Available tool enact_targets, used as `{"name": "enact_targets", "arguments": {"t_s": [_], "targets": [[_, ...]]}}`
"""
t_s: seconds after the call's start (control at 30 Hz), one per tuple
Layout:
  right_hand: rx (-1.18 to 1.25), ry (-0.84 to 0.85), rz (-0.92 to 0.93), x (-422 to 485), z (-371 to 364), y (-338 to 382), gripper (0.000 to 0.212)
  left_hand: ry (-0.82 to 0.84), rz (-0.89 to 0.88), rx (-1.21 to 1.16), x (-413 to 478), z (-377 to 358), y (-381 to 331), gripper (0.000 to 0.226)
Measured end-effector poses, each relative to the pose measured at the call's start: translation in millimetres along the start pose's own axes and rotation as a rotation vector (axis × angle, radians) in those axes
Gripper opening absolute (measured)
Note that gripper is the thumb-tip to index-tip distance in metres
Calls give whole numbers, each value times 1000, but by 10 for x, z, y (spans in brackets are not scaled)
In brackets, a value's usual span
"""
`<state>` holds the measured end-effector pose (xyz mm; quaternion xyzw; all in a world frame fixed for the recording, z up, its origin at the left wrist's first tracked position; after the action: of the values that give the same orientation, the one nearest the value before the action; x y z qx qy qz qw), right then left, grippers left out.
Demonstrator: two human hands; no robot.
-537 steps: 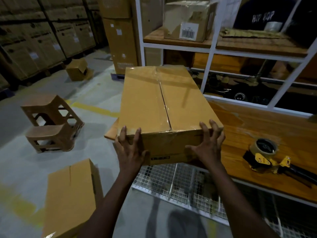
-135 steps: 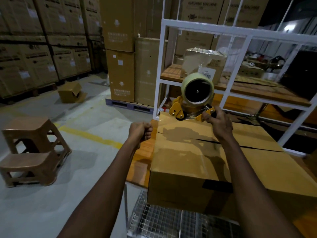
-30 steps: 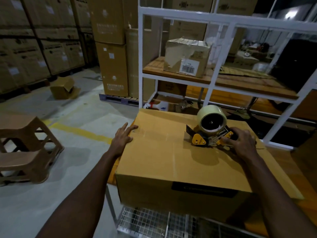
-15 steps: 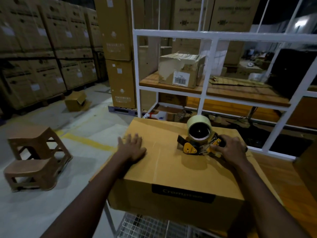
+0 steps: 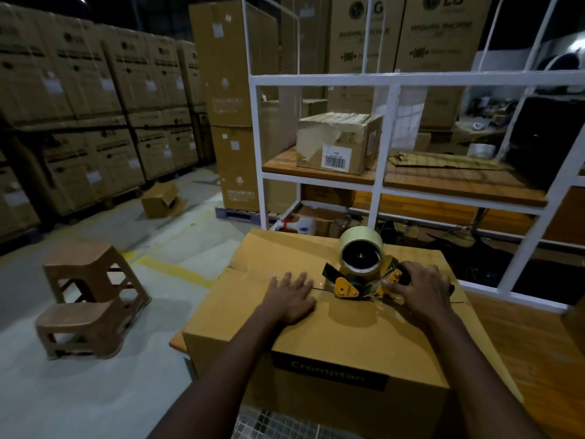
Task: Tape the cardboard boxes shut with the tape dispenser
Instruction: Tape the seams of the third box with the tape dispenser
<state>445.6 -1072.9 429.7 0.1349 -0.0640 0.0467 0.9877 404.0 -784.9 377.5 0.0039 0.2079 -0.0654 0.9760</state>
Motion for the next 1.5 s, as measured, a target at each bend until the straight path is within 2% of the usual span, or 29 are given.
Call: {"name": "enact_targets", "arguments": {"t_s": [0.13,0.23,0.43,0.5,0.63,0.77,0.9,0.97,1.03,1.2,1.3,1.4,1.5], "targets": [[23,-4,14,-11,37,24,54,-68,224,-46,-122,17,875,71],[41,12,13,-13,52,32,56,-105,290,-53,-202,66,1242,70],[136,-5,-37,-156,302,-123,51,-107,290,-67,-235,65,1270,70],[147,-11,-60,-212,404,-306,55,-94,299,-62,-230,62,1289,70],[235,5,-159,-284,462,-904,77,-86,317,-48,-208,49,1298,69],[258,5,-212,-359,536,-1330,74,-87,324,-65,-179,44,1329,69],[239,2,-167,-383,579,-1361,78,-90,370,-62,-179,29,1350,69],[207,0,-145,-386,609,-1331,70,-67,424,-54,-173,39,1201,71],[194,-7,-128,-386,653,-1328,65,-25,382,-39,-108,45,795,73],[166,10,-115,-392,657,-1385,65,7,-14,-36,62,77,-870,76],[167,12,-135,-421,672,-1381,65,16,-109,-29,169,60,-1635,77],[168,12,-142,-436,677,-1375,68,-4,-106,-35,253,44,-1895,77],[161,27,-137,-401,641,-1409,69,-4,-78,-44,267,36,-1705,73]]}}
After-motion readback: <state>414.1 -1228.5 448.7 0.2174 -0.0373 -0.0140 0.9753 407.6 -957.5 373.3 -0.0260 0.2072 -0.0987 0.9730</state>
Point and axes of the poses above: each hand's wrist, its own x-axis towards the middle knuckle, its own z-axis out of the back of the hand, y = z × x, the point moved 7 cm from there along x, towards the middle knuckle, and after that the axes turned 11 degrees about y, right-handed, at the moved point
